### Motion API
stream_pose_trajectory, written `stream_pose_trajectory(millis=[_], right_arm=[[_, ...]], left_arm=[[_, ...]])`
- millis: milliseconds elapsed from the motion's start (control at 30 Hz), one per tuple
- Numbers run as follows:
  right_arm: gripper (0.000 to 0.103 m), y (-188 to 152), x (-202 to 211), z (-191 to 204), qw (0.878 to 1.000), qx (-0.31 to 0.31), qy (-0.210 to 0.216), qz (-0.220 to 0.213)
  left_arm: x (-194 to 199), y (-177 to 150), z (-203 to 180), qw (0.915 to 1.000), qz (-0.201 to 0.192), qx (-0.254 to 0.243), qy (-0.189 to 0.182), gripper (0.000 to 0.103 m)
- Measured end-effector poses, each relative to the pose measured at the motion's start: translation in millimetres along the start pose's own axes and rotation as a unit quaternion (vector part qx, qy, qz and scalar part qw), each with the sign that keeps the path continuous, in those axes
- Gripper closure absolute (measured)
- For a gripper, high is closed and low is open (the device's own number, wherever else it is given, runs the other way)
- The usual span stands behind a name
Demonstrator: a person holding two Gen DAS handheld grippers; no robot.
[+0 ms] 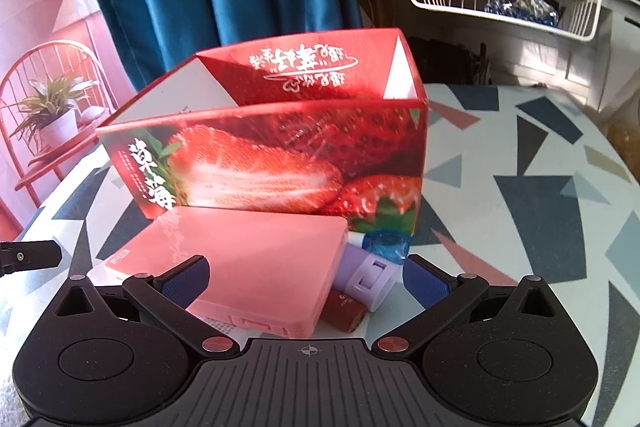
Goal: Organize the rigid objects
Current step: 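Move both grippers down to the pink flat case and close on it, then lift the pink case with both grippers toward the strawberry box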
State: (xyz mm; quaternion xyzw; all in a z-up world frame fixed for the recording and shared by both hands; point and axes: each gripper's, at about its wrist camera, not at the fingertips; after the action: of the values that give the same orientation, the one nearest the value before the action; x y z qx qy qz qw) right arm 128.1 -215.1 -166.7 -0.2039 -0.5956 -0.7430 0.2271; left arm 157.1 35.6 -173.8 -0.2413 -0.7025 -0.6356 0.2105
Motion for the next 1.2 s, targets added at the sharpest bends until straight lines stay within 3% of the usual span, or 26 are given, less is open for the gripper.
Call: stream_pose_trajectory(millis=[200,333,433,633,800,1200], right_arm=[[0.0,0.7,-5.4,-4.2,1.0,-0.004,0.016,0.008],[0.001,0.5,-8.1,-8.7,0.999,-0.015,0.027,0.015],[0.011,-0.9,-9.9,-9.5,0.999,-0.014,0.031,0.017],[0.019,-2.5,-12.9,-6.0,0.998,-0.012,0.052,0.023],[0.027,-3.6,-17.3,-6.4,0.997,-0.022,0.071,0.033],[0.029,-0.2,-27.8,-13.7,0.993,-0.042,0.095,0.053]], left_arm=[[-7.5,4.4,-2.2,1.0,0.003,0.003,-0.004,0.004],[-16.2,8.2,-6.3,0.9998,0.01,0.0,-0.019,0.014],[-23.6,13.8,-6.7,0.9995,0.016,0.005,-0.026,0.02],[-41.2,21.7,-14.9,0.9976,0.039,0.005,-0.058,0.031],[-61.2,20.1,-26.8,0.9944,0.067,0.004,-0.082,0.034],[-93.6,22.4,-34.3,0.9866,0.105,0.008,-0.125,0.036]])
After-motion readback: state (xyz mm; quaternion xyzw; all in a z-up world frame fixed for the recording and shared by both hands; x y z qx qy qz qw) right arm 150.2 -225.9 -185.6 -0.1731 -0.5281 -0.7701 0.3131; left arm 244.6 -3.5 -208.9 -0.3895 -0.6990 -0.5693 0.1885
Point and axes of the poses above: each gripper's, at about its wrist camera, not at the fingertips, and x roughly against the way its jaws point, z to its left, y to its top, and after that the axes turned 9 degrees about -z, right-handed
